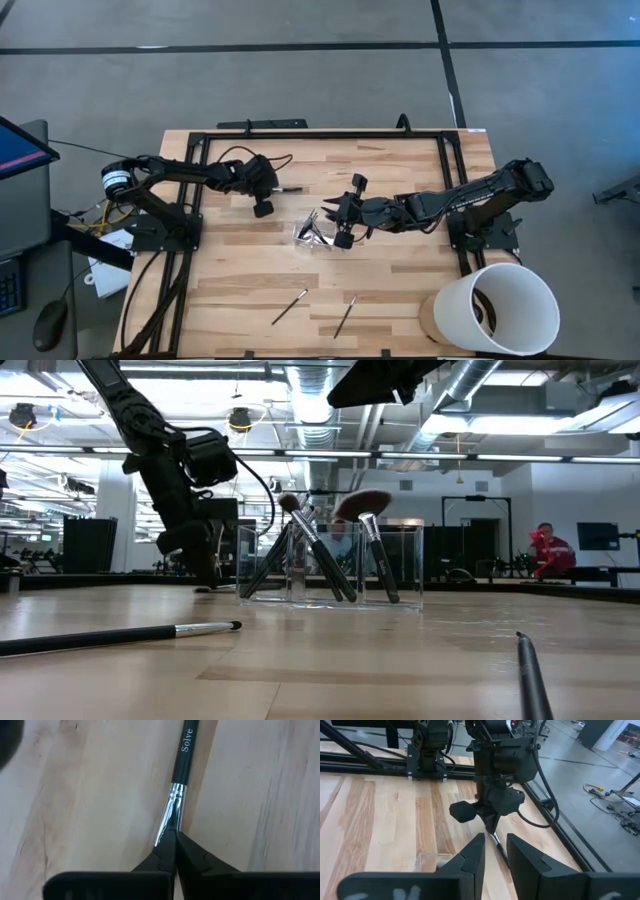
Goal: Put items in baskets/containers
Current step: Put the powder brush into the middle section of the transparent organizer
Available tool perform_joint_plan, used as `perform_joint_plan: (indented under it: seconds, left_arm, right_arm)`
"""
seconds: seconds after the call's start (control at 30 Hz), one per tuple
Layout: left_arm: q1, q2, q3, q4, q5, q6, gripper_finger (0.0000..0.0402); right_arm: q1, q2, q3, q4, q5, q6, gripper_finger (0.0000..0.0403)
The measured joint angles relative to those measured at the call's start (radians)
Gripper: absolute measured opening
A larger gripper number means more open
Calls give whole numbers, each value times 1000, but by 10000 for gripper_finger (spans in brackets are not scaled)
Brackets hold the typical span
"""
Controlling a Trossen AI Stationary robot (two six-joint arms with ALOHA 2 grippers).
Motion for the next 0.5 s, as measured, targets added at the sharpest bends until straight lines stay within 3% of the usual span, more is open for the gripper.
perform_joint_plan:
  seconds: [0.27,0.5]
  left_arm:
    - [-69,-9,-2,-58,-23,-23,6]
    - [-185,-58,-2,-190,-156,-60,6]
  right_arm:
    - [0,0,0,-43,-5,36,72]
    - [1,0,0,-73,-53,86,72]
